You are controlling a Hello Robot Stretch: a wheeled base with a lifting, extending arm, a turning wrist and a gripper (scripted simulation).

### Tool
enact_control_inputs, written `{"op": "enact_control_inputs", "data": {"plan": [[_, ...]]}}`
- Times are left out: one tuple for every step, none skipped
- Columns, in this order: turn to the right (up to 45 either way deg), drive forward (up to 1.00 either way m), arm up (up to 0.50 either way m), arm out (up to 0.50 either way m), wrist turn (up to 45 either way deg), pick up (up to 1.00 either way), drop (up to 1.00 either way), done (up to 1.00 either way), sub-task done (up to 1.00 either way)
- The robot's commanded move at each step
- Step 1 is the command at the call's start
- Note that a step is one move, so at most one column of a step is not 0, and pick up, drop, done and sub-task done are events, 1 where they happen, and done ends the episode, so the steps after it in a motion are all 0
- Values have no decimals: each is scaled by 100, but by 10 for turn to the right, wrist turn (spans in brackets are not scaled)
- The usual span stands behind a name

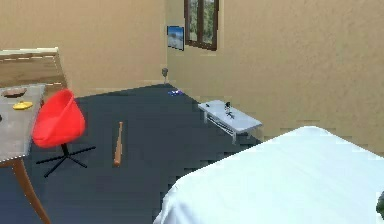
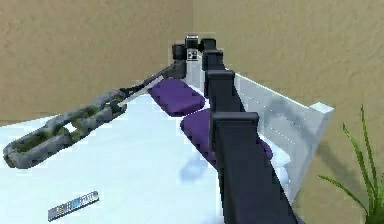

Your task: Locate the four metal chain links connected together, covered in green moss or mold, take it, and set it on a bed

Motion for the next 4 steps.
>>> {"op": "enact_control_inputs", "data": {"plan": [[0,0,-26,0,0,0,0,0,0],[0,0,-32,0,0,0,0,0,0],[0,0,0,0,0,0,100,0,0],[0,0,10,0,0,0,0,0,0]]}}
